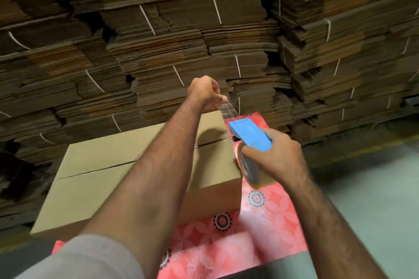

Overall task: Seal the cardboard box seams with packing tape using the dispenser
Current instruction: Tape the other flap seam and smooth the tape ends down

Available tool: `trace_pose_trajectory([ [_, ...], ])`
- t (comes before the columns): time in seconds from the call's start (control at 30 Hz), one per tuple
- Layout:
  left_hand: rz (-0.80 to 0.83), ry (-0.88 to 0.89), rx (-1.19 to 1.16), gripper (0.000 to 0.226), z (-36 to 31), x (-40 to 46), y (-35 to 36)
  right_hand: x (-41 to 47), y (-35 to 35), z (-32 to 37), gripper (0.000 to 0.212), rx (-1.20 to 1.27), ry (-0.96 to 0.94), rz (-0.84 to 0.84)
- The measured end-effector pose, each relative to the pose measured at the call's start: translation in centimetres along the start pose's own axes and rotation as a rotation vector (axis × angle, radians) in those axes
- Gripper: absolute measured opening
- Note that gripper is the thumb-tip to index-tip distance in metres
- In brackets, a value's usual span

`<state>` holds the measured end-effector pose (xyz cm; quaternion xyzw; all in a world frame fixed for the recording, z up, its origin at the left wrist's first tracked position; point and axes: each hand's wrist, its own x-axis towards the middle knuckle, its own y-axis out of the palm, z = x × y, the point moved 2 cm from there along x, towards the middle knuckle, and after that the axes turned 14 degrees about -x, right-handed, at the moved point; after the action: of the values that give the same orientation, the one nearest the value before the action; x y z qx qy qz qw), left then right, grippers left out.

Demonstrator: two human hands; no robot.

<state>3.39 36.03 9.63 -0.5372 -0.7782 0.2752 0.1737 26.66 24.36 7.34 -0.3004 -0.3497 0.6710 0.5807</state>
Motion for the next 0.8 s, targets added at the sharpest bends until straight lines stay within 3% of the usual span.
trace_pose_trajectory([
  [0.3,0.127,-0.063,0.145,0.031,4.2,5.7,3.0,4.1,2.9,2.4,0.035,-0.075,0.168,0.094],
  [0.5,0.031,-0.085,0.14,0.034,6.0,8.3,3.6,5.8,3.2,3.8,0.041,-0.156,0.208,0.168],
  [0.67,0.193,-0.13,0.093,0.038,8.8,10.3,4.5,5.7,3.5,3.4,0.036,-0.18,0.245,0.218],
  [0.8,0.262,-0.157,0.01,0.027,8.5,11.3,4.7,7.0,3.2,3.8,0.04,-0.238,0.206,0.208],
])
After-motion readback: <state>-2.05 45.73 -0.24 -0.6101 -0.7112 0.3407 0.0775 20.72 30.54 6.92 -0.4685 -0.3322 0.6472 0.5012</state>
